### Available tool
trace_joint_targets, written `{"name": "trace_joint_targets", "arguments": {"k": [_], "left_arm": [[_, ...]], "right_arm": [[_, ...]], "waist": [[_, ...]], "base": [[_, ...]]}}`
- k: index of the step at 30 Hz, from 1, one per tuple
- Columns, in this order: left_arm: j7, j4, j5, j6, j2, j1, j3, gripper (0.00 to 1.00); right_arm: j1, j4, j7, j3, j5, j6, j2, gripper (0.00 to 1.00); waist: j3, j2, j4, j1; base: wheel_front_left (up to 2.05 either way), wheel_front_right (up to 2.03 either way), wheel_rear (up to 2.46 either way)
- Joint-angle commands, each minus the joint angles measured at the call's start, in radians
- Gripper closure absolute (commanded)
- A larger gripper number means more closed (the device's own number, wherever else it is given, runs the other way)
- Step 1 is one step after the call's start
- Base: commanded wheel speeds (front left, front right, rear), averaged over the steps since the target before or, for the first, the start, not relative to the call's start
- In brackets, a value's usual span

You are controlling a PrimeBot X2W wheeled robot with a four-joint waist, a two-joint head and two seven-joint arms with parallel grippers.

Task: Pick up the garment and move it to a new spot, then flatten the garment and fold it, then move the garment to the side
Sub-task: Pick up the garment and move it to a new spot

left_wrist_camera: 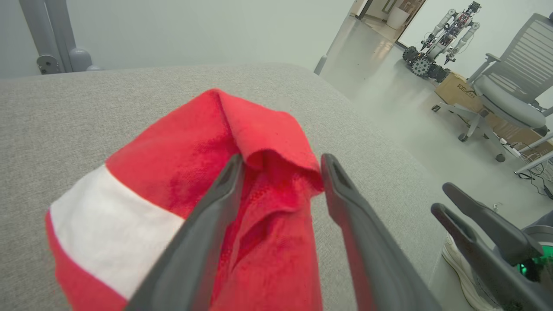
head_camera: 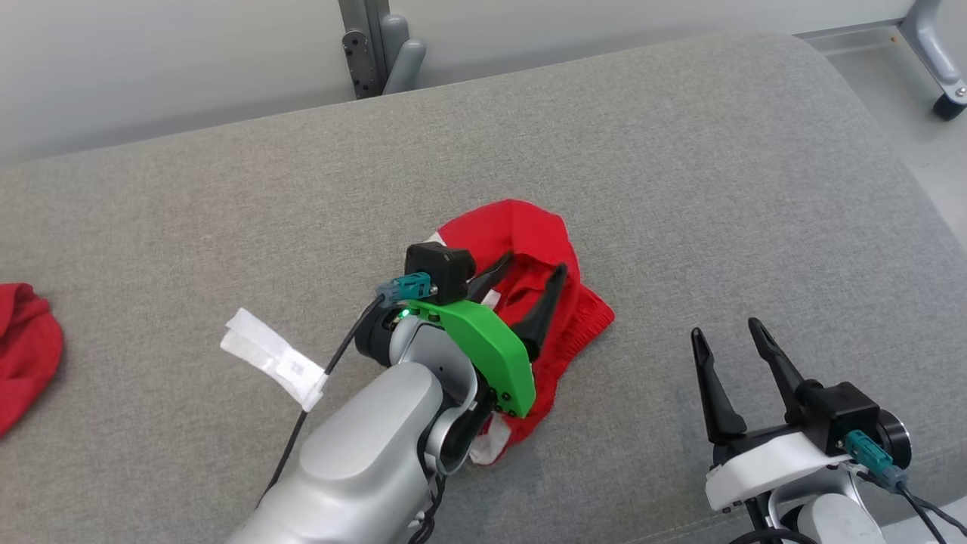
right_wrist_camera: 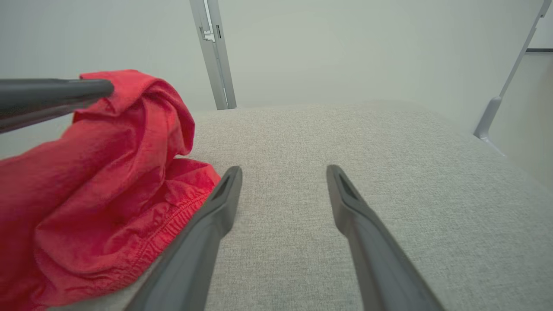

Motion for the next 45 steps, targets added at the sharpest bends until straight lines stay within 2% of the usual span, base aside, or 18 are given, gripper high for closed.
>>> {"name": "trace_joint_targets", "arguments": {"k": [1,6,10,13,19,26,30,34,36,42,45], "left_arm": [[-0.015,0.007,-0.022,-0.009,0.003,-0.026,-0.024,0.0],[-0.078,0.022,-0.083,-0.012,0.004,-0.065,-0.097,0.0],[-0.141,0.023,-0.1,0.004,0.004,-0.086,-0.103,0.0],[-0.178,0.02,-0.074,0.022,0.012,-0.081,-0.087,0.0],[-0.204,-0.069,0.031,0.092,0.111,-0.002,-0.044,0.0],[-0.203,-0.285,0.176,0.177,0.249,0.232,0.11,0.0],[-0.204,-0.37,0.264,0.201,0.308,0.406,0.223,0.0],[-0.204,-0.406,0.333,0.186,0.331,0.512,0.306,0.0],[-0.204,-0.427,0.364,0.173,0.326,0.578,0.368,0.0],[-0.204,-0.451,0.459,0.074,0.288,0.719,0.545,0.0],[-0.204,-0.452,0.498,0.019,0.251,0.764,0.626,0.0]], "right_arm": [[-0.003,0.003,-0.003,0.001,-0.005,0.0,0.0,0.0],[-0.003,-0.001,-0.003,-0.007,-0.002,0.0,0.0,0.0],[0.01,-0.003,-0.003,-0.013,-0.001,0.0,0.0,0.0],[0.021,-0.012,-0.003,-0.019,-0.008,0.0,0.0,0.0],[0.047,-0.051,-0.003,-0.049,-0.033,0.0,0.0,0.0],[0.073,-0.079,-0.003,-0.078,-0.055,0.0,-0.022,0.0],[0.089,-0.093,-0.003,-0.1,-0.063,0.0,-0.024,0.0],[0.1,-0.095,-0.003,-0.106,-0.074,0.0,-0.029,0.0],[0.108,-0.095,-0.003,-0.109,-0.075,0.0,-0.032,0.0],[0.124,-0.097,-0.003,-0.133,-0.078,0.0,-0.034,0.0],[0.13,-0.09,-0.003,-0.149,-0.076,0.0,-0.039,0.0]], "waist": [[0.001,-0.0001,0.004,0.0],[-0.002,-0.0001,0.026,0.0],[-0.01,-0.0001,0.043,0.0],[-0.021,-0.0001,0.056,0.0],[-0.042,-0.0001,0.092,0.0],[-0.078,-0.0001,0.122,0.0],[-0.087,-0.0001,0.133,0.0],[-0.09,-0.0001,0.148,0.0],[-0.091,-0.0001,0.157,0.0],[-0.092,-0.0001,0.18,0.0],[-0.099,-0.0001,0.187,0.0]], "base": [[0.0,0.0,0.0],[0.0,0.0,0.0],[0.0,0.0,0.0],[0.0,0.0,0.0],[0.0,0.0,0.0],[0.0,0.0,0.0],[0.0,0.0,0.0],[0.0,0.0,0.0],[0.0,0.0,0.0],[0.0,0.0,0.0],[0.0,0.0,0.0]]}}
